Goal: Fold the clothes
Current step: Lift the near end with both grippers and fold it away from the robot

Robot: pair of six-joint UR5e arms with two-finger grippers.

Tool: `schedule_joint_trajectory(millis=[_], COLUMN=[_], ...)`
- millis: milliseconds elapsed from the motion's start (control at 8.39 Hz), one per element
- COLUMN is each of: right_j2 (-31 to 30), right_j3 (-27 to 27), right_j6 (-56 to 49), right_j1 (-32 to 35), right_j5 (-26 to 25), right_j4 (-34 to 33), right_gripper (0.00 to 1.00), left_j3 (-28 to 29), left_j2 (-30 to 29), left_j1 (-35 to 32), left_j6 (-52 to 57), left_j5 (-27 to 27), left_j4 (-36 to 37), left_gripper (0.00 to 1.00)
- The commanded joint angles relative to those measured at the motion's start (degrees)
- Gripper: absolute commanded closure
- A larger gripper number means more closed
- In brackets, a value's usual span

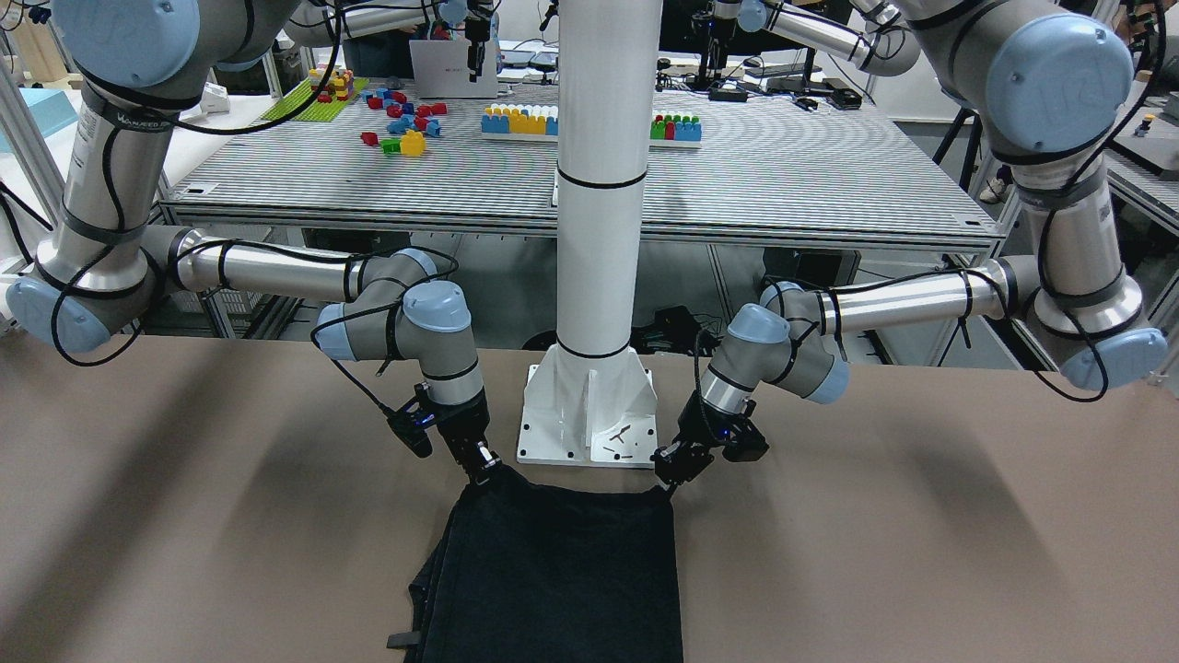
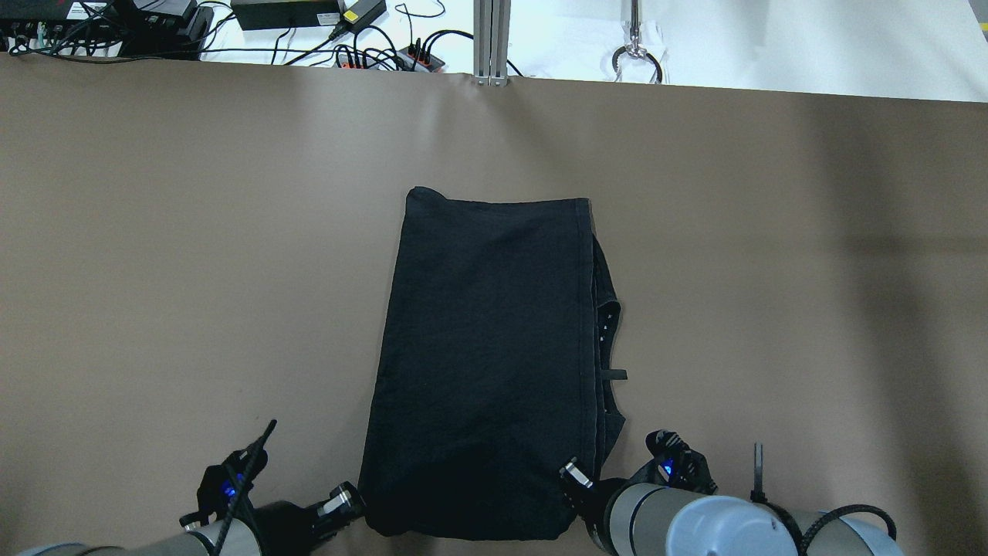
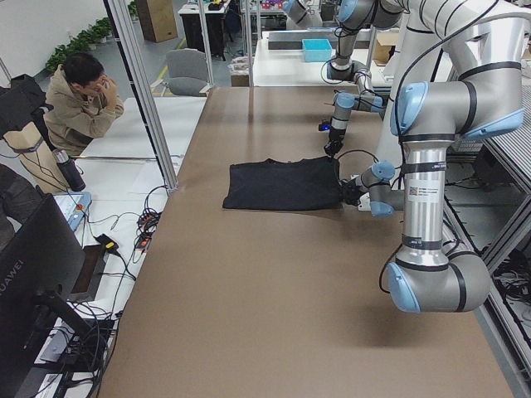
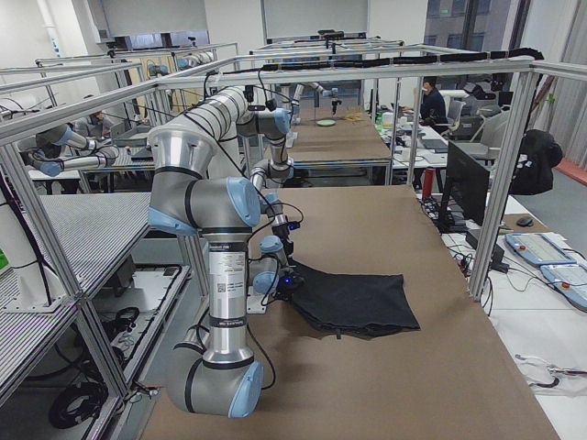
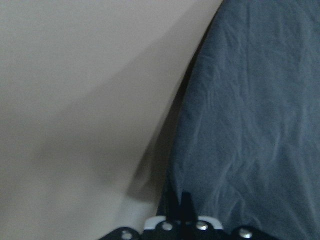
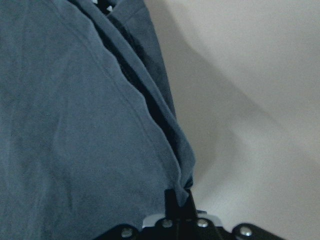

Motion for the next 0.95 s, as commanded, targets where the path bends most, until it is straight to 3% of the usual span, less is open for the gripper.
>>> schedule_joint_trajectory(millis=[0,119,358,715,835], right_j2=[1.79,6.59,14.51,23.04,25.68], right_j3=[0.30,-3.62,-14.60,-28.31,-32.62], right_j6=[-1.25,-1.35,-8.24,-13.63,-16.26], right_j1=[9.63,16.37,24.06,29.43,31.80], right_j5=[5.12,8.55,13.58,15.43,17.27], right_j4=[-0.23,-0.58,-0.50,-0.06,-0.06], right_gripper=[1.00,1.00,1.00,1.00,1.00], left_j3=[-0.83,1.71,9.77,29.88,37.86], left_j2=[-4.07,-9.68,-19.53,-32.02,-36.06], left_j1=[-16.87,-23.66,-33.17,-40.58,-42.43], left_j6=[0.84,2.68,5.06,8.84,9.11], left_j5=[-16.11,-21.67,-27.33,-29.55,-29.98], left_j4=[5.22,9.69,14.82,14.13,10.91], left_gripper=[1.00,1.00,1.00,1.00,1.00])
